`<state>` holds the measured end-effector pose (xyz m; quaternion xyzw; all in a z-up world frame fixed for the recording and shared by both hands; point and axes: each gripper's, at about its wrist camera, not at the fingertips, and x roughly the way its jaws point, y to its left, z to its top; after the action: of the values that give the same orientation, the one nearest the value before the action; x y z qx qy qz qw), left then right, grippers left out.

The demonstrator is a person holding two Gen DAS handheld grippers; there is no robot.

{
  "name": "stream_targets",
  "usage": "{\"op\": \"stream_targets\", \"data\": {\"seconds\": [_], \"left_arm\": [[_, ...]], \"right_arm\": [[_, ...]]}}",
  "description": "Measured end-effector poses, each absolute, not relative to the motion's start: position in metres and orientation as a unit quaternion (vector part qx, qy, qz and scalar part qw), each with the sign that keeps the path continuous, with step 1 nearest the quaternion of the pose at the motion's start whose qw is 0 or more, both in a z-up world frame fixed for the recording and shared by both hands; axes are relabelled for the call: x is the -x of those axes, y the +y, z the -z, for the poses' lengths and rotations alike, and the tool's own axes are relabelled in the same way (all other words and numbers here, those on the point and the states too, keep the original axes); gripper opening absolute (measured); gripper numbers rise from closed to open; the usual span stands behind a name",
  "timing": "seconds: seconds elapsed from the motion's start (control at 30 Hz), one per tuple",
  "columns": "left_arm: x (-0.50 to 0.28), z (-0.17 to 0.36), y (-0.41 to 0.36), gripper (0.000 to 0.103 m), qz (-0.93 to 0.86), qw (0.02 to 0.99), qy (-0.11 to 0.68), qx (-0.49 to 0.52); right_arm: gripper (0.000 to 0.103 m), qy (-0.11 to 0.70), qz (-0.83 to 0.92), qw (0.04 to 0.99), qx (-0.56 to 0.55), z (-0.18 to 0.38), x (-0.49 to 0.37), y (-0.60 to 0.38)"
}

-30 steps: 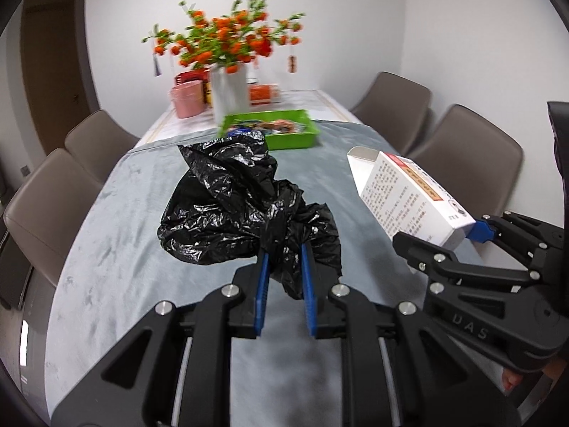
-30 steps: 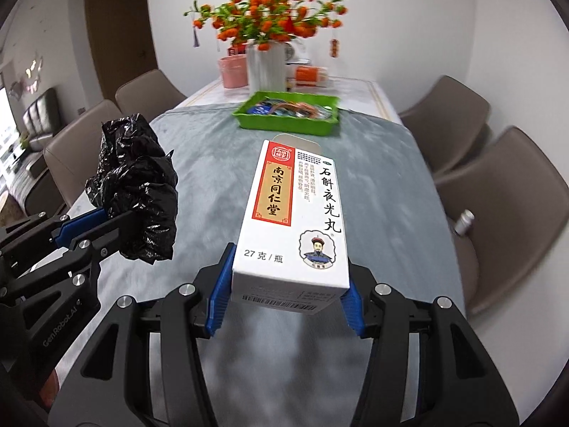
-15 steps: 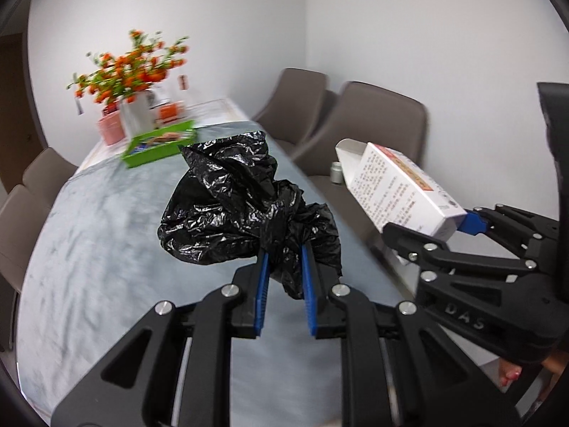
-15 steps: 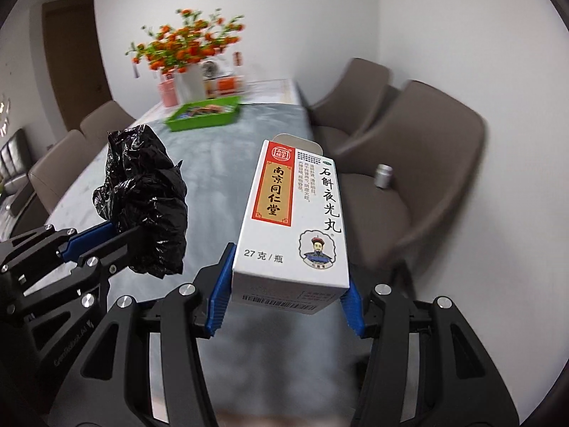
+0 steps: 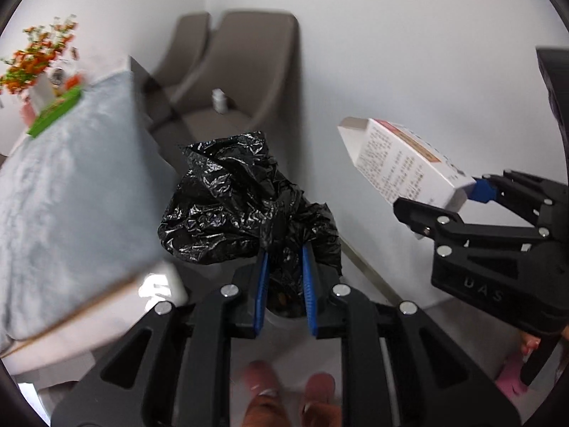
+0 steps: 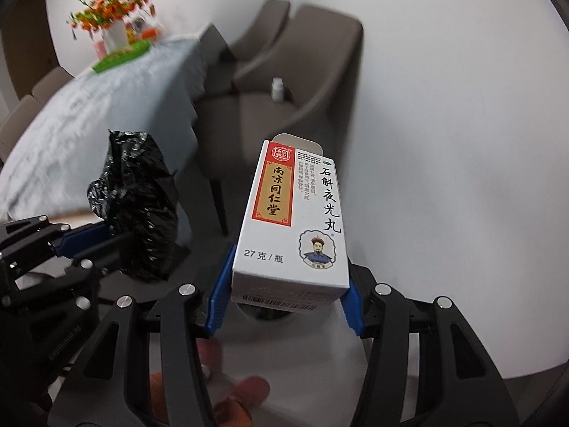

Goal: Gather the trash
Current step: 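Lift the black bag and white box with both tools and carry them to the bin, then open both tools to drop the bag and box into the bin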

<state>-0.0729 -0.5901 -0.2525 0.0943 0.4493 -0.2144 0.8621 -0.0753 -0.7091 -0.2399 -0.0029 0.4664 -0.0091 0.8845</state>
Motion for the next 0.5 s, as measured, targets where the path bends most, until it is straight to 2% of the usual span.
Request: {"op": "stream_targets", "data": {"seconds": [0.2,0.5], "left_arm": [[0.053,0.352,-0.624,0.019,0.212,0.832,0.498,-0.12],[0.0,0.526,-0.647,0.021,0.226,0.802,0.532,-0.154]], "right_arm": [[0.051,0.507,-0.009,0.862,-0.008,0.328,0.067,-0.732],[0.051,0.546,-0.053,0.836,0.013,0.505,0.01,-0.74]]}}
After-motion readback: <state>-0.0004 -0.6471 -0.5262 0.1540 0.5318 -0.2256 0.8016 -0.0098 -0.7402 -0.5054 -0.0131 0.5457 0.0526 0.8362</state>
